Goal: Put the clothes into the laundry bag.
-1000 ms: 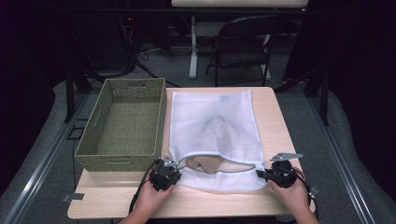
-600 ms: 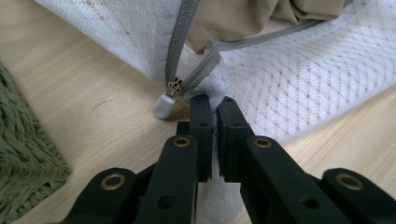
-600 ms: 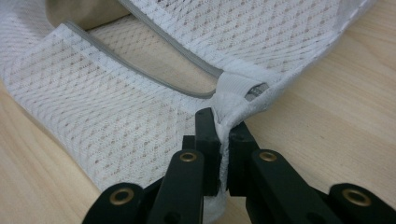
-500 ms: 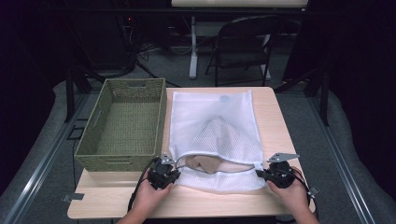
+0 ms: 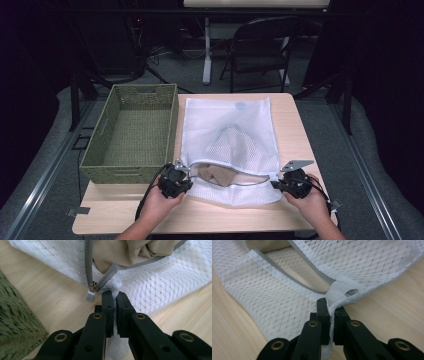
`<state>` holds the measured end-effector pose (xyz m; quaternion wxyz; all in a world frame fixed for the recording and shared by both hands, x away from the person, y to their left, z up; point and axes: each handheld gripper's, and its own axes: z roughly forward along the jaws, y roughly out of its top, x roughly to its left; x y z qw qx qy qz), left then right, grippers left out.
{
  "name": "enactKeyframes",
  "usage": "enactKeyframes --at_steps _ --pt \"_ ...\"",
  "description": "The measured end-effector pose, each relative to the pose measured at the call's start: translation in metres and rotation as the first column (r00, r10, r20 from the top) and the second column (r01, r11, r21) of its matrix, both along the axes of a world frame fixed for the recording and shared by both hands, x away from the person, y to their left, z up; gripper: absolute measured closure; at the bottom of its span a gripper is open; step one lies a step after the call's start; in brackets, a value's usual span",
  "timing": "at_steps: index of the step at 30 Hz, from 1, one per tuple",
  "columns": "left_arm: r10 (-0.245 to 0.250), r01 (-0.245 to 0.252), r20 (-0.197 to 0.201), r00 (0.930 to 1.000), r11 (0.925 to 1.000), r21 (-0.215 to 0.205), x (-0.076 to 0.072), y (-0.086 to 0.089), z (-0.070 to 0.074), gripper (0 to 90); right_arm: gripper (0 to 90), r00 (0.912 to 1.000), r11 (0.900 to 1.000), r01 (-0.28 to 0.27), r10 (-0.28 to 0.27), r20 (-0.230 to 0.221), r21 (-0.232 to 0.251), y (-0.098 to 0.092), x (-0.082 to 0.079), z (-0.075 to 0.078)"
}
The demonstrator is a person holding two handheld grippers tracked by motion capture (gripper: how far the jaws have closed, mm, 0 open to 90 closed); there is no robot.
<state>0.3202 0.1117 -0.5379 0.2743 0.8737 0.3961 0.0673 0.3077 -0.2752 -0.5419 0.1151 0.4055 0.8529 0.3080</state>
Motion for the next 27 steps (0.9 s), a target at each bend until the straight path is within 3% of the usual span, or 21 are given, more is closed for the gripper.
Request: enactKeyframes --at_steps 4,11,22,27 --pt "-0.020 0.020 -0.024 0.9995 0.9998 0.007 0.005 -0.002 0.007 86.8 86.6 0.9996 0.999 -0.029 0.029 -0.001 -0.038 0.005 0.005 0.005" --pt "-0.037 0.038 -0.033 0.9988 0.9991 0.022 0.010 -0.007 0.013 86.9 86.6 0.9966 0.992 -0.082 0.082 -0.007 -0.092 0.013 0.012 0.013" --pt "-0.070 0.071 -0.027 0.9972 0.9967 0.038 0.014 -0.015 0.026 87.0 86.5 0.9903 0.986 -0.136 0.138 0.016 -0.097 0.026 0.018 0.026" --pt "-0.096 0.099 -0.045 0.9944 0.9931 0.064 0.017 -0.018 0.031 86.9 86.5 0.9877 0.984 -0.152 0.155 0.025 -0.095 0.032 0.021 0.032"
